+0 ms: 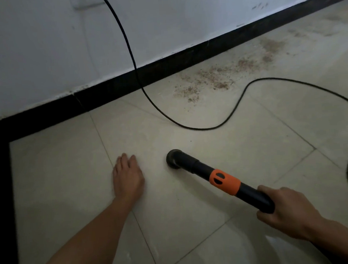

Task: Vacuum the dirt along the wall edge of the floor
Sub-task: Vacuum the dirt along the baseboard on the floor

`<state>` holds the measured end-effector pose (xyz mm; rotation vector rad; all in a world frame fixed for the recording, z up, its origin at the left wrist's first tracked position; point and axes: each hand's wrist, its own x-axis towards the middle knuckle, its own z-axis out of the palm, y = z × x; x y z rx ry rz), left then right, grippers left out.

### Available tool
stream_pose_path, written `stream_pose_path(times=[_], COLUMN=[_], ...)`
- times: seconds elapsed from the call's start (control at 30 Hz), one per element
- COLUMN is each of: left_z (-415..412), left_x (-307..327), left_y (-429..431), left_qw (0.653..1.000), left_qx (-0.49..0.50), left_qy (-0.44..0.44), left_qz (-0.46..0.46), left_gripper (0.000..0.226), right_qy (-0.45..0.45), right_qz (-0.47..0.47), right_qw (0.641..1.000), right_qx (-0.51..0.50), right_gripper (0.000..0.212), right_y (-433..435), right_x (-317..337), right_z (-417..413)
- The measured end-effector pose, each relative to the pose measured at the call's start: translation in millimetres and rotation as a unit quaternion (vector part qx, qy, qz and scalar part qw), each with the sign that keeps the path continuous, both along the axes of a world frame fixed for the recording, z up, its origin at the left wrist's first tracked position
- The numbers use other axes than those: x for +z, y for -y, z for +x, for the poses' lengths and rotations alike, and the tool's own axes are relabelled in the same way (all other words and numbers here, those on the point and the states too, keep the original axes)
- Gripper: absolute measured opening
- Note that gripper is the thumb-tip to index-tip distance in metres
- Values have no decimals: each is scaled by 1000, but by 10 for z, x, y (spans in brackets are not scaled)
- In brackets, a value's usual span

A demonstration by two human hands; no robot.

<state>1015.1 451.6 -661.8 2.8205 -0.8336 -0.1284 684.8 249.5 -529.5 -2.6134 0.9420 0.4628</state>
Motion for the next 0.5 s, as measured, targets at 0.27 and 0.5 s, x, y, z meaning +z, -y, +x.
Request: stream_pose_path(times=[0.27, 0.5], left_z=[6, -93], left_x=[64, 125], left_y=[136, 358], left_qw=[1000, 1000], left_qx=[14, 11], left_qy=[3, -21], left_qz=[-20, -13], left_gripper=[36, 41], right_qy=[-10, 22], right_qz=[-46, -108], right_qw=[995, 992], right_qx=[91, -62], right_gripper=[39, 26], right_y=[129, 240], right_x=[-35, -31], right_z=[-612, 44])
